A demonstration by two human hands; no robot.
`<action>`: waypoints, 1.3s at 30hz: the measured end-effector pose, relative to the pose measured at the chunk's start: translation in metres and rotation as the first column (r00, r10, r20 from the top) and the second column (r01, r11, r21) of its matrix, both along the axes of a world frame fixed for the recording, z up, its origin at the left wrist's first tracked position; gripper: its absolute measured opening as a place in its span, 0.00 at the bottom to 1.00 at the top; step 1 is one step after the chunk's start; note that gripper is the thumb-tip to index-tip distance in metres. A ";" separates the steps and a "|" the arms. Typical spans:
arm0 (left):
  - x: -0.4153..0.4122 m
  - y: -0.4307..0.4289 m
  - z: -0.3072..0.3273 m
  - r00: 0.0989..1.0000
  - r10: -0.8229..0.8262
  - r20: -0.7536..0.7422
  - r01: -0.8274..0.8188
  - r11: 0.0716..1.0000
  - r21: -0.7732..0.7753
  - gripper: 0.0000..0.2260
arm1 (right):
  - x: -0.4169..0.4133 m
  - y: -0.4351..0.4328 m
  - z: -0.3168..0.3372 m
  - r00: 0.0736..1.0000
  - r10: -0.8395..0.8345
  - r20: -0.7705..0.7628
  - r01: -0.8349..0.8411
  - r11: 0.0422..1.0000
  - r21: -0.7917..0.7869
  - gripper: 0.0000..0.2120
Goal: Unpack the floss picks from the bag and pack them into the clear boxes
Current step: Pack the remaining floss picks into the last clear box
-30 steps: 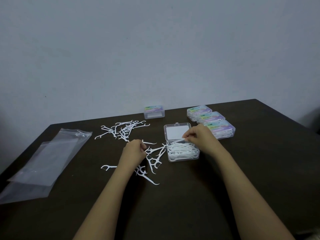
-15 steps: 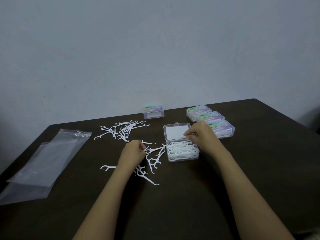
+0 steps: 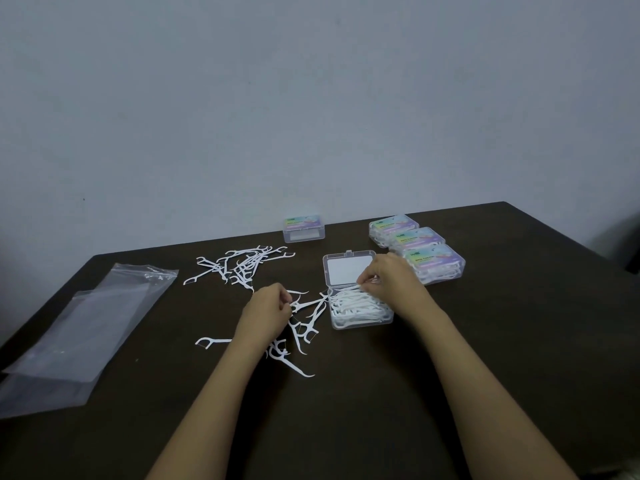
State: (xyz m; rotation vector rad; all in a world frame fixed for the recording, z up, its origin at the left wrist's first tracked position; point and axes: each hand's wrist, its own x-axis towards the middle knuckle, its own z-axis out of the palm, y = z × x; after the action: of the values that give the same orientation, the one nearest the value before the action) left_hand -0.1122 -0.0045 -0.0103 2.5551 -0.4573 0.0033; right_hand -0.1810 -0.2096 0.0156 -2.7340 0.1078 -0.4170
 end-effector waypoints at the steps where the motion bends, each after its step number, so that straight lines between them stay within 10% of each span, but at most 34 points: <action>1: 0.001 -0.001 -0.001 1.000 -0.008 0.004 0.008 1.000 0.001 0.04 | 0.000 0.000 0.000 1.000 0.002 -0.001 -0.002 1.000 0.014 0.10; 39: -0.002 -0.003 0.001 1.000 -0.014 -0.011 0.013 0.992 -0.123 0.05 | -0.004 -0.017 0.003 0.998 -0.062 -0.027 0.066 0.986 0.155 0.06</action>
State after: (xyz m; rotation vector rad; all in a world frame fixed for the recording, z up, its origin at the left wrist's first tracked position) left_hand -0.1144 -0.0080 -0.0096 2.4303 -0.4558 0.0107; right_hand -0.1847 -0.2263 0.0188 -2.5867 0.2253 -0.3796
